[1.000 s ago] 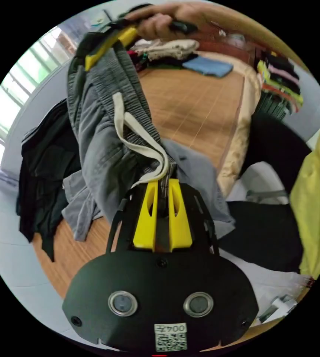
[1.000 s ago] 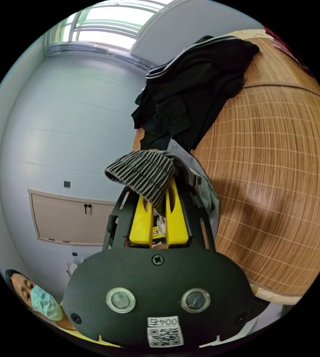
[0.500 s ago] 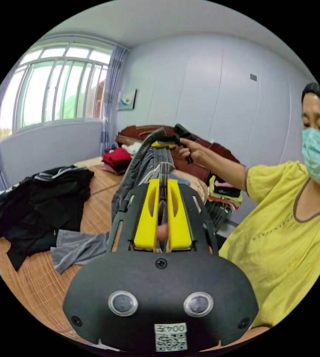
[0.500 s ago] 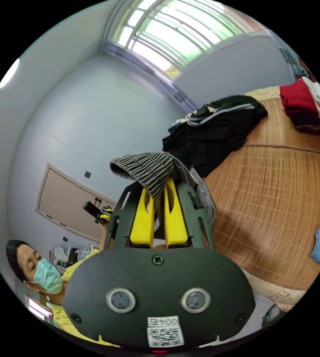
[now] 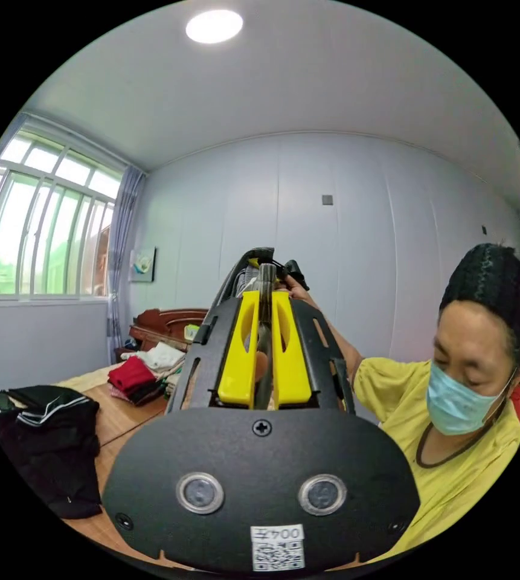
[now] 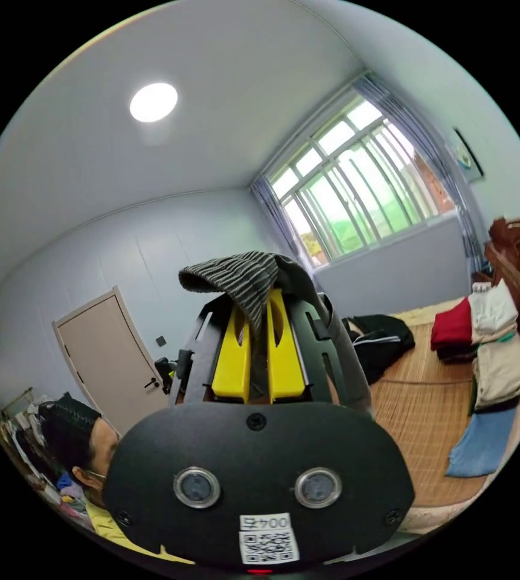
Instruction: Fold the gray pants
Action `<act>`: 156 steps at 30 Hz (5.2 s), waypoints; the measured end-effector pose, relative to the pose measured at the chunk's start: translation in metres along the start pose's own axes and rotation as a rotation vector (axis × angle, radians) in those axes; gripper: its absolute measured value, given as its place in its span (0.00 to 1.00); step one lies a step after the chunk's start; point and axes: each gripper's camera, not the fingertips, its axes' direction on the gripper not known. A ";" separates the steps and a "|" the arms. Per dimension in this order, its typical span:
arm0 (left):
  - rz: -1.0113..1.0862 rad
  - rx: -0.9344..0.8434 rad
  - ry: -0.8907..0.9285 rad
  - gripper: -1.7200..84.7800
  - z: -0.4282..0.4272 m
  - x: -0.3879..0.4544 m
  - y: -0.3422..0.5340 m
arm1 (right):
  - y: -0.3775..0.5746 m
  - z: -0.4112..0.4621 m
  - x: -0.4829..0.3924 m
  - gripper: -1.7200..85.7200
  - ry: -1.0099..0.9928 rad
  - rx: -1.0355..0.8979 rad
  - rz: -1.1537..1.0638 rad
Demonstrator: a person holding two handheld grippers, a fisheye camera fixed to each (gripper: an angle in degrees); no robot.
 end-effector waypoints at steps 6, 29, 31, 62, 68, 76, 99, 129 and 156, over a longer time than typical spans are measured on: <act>-0.163 0.062 0.018 0.04 -0.056 -0.055 0.065 | -0.014 0.029 0.010 0.07 0.087 -0.069 0.017; 0.035 0.150 -0.882 0.04 -0.402 -0.005 -0.140 | -0.075 0.479 -0.009 0.07 -0.452 -0.210 0.047; 0.069 0.081 -0.887 0.04 -0.360 0.003 -0.142 | -0.077 0.501 0.016 0.07 -0.415 -0.248 0.066; -0.513 -0.905 -0.421 0.06 0.435 -0.010 0.407 | 0.425 0.639 0.579 0.08 0.220 -0.878 0.997; -0.554 -0.969 -0.380 0.10 0.518 0.031 0.405 | 0.406 0.618 0.514 0.04 0.512 -0.829 0.579; -0.542 -0.929 -0.292 0.14 0.572 0.121 0.367 | 0.460 0.549 0.312 0.19 0.410 -0.358 0.142; -0.824 -0.600 -0.901 0.13 0.377 0.301 0.272 | 0.674 0.696 0.335 0.18 0.171 -0.466 0.922; -0.663 -0.741 -0.826 0.12 0.570 0.227 0.031 | 0.618 0.602 0.348 0.17 0.636 -0.390 0.649; 0.208 -1.481 -0.627 0.07 1.103 -0.196 -0.166 | 0.626 0.813 0.386 0.09 0.498 -0.764 0.375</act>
